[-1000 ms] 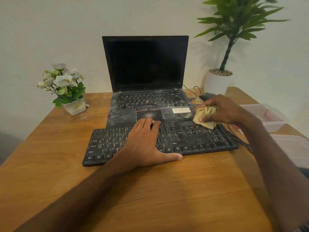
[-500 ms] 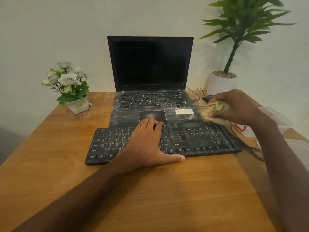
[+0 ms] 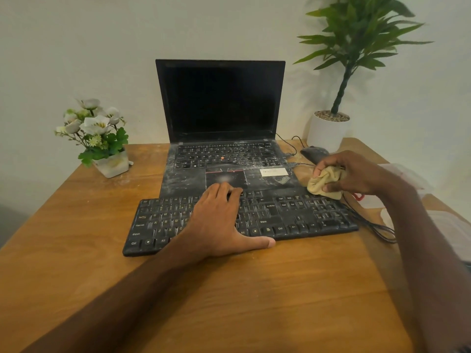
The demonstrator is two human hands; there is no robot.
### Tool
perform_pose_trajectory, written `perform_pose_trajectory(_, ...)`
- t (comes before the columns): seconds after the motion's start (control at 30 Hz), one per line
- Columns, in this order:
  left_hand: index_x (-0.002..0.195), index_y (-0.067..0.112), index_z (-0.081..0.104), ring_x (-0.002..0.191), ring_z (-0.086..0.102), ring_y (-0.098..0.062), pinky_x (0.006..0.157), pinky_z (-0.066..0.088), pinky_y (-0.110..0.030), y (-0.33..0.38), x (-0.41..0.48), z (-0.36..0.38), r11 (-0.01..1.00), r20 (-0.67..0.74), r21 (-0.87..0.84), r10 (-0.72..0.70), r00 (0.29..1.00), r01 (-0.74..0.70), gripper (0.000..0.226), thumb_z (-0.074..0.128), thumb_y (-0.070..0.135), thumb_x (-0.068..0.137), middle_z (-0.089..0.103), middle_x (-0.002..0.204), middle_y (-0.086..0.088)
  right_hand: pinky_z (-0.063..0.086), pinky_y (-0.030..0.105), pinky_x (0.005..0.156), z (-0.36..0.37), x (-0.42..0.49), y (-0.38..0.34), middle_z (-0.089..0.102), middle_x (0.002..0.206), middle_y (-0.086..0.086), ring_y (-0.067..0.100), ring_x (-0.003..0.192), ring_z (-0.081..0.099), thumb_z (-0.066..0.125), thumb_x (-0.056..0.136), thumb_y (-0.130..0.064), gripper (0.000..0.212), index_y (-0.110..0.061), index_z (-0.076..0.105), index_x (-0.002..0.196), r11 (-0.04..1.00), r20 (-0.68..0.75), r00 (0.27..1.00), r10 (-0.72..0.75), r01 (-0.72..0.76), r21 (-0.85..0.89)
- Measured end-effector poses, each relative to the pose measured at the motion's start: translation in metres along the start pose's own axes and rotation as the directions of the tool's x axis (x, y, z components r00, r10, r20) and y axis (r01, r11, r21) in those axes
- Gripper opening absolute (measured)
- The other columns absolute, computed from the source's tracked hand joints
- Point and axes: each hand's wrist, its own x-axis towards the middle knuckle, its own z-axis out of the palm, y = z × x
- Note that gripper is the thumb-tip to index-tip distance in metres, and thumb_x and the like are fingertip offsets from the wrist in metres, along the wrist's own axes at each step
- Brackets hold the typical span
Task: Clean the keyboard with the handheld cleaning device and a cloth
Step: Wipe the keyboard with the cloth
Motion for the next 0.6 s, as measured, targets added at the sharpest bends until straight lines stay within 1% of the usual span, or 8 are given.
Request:
perform_pose_trajectory(0.1, 0.160, 0.021, 0.028, 0.135, 0.035, -0.017, 0.119, 0.031, -0.037, -0.0001, 0.0000, 0.0003, 1.000, 0.000, -0.006, -0.003, 1.000, 0.003, 0.135, 0.033, 0.111, 0.059, 0.036, 0.147, 0.004, 0.042, 0.034, 0.078, 0.0005, 0.0021, -0.0006, 0.067, 0.098, -0.009, 0.015, 0.091, 0.057, 0.090, 0.067, -0.011, 0.042, -0.039, 0.072, 0.091, 0.992, -0.076, 0.997, 0.020, -0.030, -0.120)
perform_pose_trajectory(0.17, 0.160, 0.021, 0.029, 0.136, 0.035, -0.017, 0.119, 0.031, -0.037, 0.0001, 0.0002, 0.0004, 1.000, -0.003, -0.006, -0.003, 1.000, 0.003, 0.135, 0.033, 0.111, 0.059, 0.037, 0.147, 0.004, 0.041, 0.033, 0.078, 0.0032, 0.0044, -0.0028, 0.067, 0.099, -0.008, 0.015, 0.092, 0.057, 0.091, 0.068, -0.013, 0.041, -0.038, 0.072, 0.094, 0.991, -0.133, 0.991, 0.015, -0.032, -0.128)
perform_pose_trajectory(0.2, 0.160, 0.021, 0.029, 0.136, 0.035, -0.017, 0.119, 0.031, -0.037, 0.0001, 0.0002, 0.0006, 1.000, -0.004, -0.005, -0.004, 1.000, 0.004, 0.135, 0.033, 0.111, 0.059, 0.037, 0.147, 0.004, 0.042, 0.032, 0.076, 0.0051, 0.0056, -0.0033, 0.068, 0.100, -0.008, 0.014, 0.092, 0.058, 0.091, 0.068, -0.014, 0.040, -0.037, 0.074, 0.096, 0.995, -0.125, 0.992, 0.003, -0.016, -0.100)
perform_pose_trajectory(0.3, 0.161, 0.021, 0.027, 0.137, 0.034, -0.017, 0.120, 0.031, -0.038, 0.0001, 0.0000, 0.0007, 1.000, 0.005, 0.000, -0.006, 1.000, 0.006, 0.137, 0.031, 0.111, 0.059, 0.036, 0.149, 0.004, 0.044, 0.029, 0.073, 0.0071, 0.0049, -0.0042, 0.067, 0.101, -0.009, 0.010, 0.094, 0.060, 0.090, 0.070, -0.011, 0.041, -0.035, 0.073, 0.099, 1.000, 0.000, 1.000, 0.005, -0.005, 0.009)
perform_pose_trajectory(0.37, 0.161, 0.021, 0.027, 0.137, 0.034, -0.017, 0.121, 0.030, -0.038, 0.0004, 0.0000, 0.0006, 1.000, 0.004, 0.004, -0.005, 1.000, 0.005, 0.137, 0.030, 0.112, 0.058, 0.035, 0.150, 0.004, 0.044, 0.033, 0.076, 0.0052, 0.0027, -0.0009, 0.066, 0.102, -0.009, 0.013, 0.095, 0.059, 0.089, 0.070, -0.010, 0.042, -0.037, 0.072, 0.097, 1.000, 0.019, 1.000, 0.014, -0.014, -0.015)
perform_pose_trajectory(0.5, 0.161, 0.021, 0.027, 0.138, 0.033, -0.016, 0.121, 0.030, -0.038, 0.0005, 0.0003, 0.0011, 1.000, 0.005, -0.012, -0.009, 1.000, 0.009, 0.137, 0.032, 0.112, 0.058, 0.035, 0.150, 0.004, 0.042, 0.036, 0.083, -0.0009, -0.0023, 0.0044, 0.062, 0.106, -0.006, 0.020, 0.100, 0.055, 0.087, 0.071, -0.005, 0.042, -0.033, 0.070, 0.097, 0.994, -0.038, 0.998, 0.053, -0.057, -0.092)
perform_pose_trajectory(0.6, 0.161, 0.021, 0.027, 0.137, 0.034, -0.016, 0.121, 0.030, -0.037, 0.0000, 0.0006, 0.0016, 1.000, 0.000, -0.012, -0.007, 1.000, 0.007, 0.137, 0.032, 0.112, 0.058, 0.036, 0.149, 0.005, 0.038, 0.032, 0.077, 0.0017, -0.0003, -0.0013, 0.065, 0.105, -0.005, 0.019, 0.096, 0.056, 0.086, 0.072, -0.009, 0.040, -0.037, 0.068, 0.094, 0.985, -0.150, 0.988, 0.045, -0.069, -0.155)
